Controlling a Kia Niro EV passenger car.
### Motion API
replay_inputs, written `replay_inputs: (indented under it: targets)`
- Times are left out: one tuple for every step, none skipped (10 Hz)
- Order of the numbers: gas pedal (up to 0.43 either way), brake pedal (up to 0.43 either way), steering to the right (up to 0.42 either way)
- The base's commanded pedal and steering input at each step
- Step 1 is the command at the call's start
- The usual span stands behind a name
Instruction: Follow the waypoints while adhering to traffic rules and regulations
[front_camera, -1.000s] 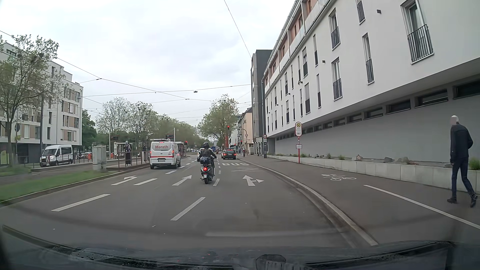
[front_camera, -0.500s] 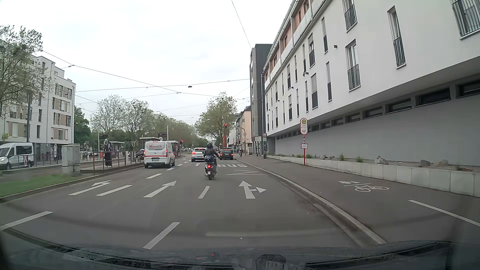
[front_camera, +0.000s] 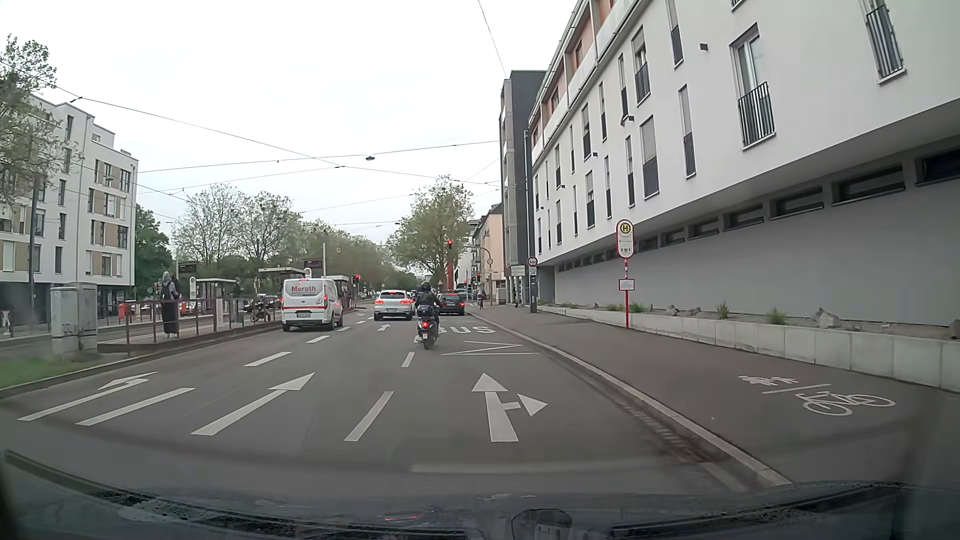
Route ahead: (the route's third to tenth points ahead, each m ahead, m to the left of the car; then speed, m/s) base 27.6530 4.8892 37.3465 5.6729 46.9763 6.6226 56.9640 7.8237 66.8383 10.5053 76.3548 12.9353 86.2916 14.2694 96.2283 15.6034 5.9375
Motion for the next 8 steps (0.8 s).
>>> replay_inputs:
  targets:
    - [0.000, 0.000, -0.009]
    - [0.000, 0.000, -0.011]
    - [0.000, 0.000, -0.014]
    - [0.000, 0.000, -0.016]
    - [0.000, 0.000, -0.018]
    - [0.000, 0.000, -0.020]
    - [0.000, 0.000, -0.022]
    - [0.000, 0.018, -0.025]
